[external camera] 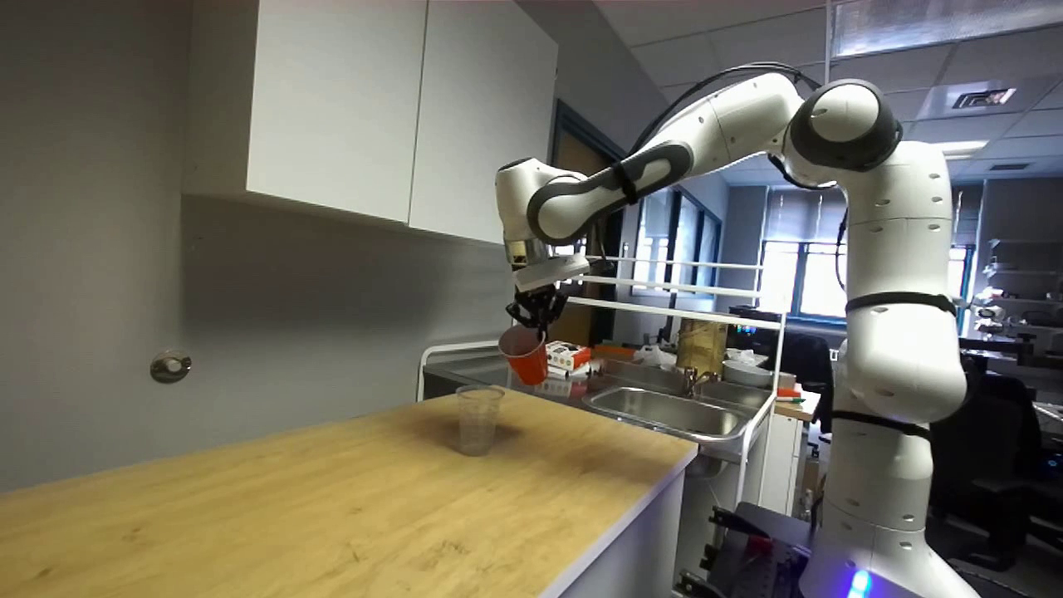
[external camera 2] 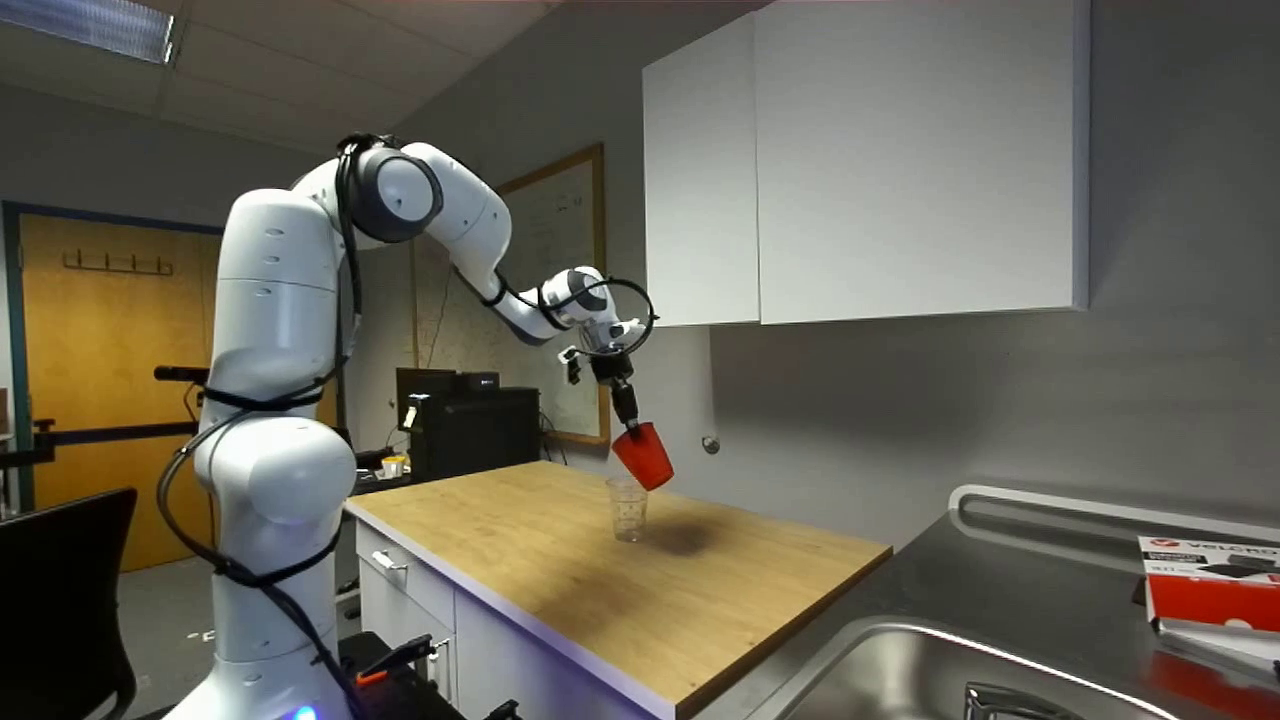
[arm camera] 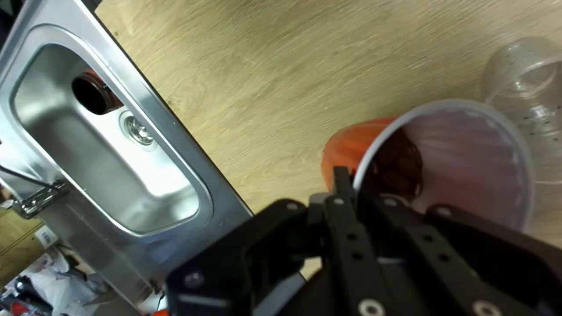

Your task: Pour the contents from the red cup into the clear cup

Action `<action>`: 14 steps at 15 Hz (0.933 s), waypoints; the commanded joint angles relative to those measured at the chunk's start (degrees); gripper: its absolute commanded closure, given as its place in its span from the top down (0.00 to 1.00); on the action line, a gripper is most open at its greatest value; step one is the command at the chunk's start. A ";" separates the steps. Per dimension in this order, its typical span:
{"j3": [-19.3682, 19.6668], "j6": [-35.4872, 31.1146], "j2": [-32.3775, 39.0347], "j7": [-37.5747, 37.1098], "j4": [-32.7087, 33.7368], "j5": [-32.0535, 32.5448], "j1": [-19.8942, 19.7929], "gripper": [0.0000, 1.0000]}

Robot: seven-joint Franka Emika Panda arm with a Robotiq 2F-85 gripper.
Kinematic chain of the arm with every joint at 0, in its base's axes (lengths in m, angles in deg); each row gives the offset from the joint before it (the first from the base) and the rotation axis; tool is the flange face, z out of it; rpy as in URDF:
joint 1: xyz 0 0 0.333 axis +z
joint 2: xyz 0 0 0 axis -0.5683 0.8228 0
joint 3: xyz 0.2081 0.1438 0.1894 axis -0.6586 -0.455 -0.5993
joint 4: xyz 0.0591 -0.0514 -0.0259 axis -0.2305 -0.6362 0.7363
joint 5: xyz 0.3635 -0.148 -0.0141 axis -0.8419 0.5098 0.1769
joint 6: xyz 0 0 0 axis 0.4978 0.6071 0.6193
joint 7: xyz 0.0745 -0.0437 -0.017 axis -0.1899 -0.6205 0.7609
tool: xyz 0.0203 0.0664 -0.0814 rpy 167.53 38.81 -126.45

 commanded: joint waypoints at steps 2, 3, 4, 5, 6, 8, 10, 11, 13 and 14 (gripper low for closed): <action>0.10 6.81 7.45 -6.02 8.21 7.69 4.10 0.04; 0.19 7.95 8.67 -6.93 9.33 9.13 4.97 0.04; 0.23 9.04 9.72 -7.71 10.36 10.45 5.81 0.04; 0.33 10.16 11.05 -8.47 11.53 11.78 6.58 0.04; 0.38 11.38 12.14 -9.24 12.59 13.11 7.37 0.04; 0.45 13.80 14.11 -10.44 14.63 15.55 8.79 0.04; 0.50 15.99 15.70 -11.67 16.23 18.21 10.08 0.04; 0.51 17.01 16.48 -12.26 16.98 19.45 10.60 0.04; 0.38 19.27 17.78 -13.79 18.15 22.28 11.87 0.04; 0.14 20.46 18.39 -14.30 18.65 22.78 12.35 0.04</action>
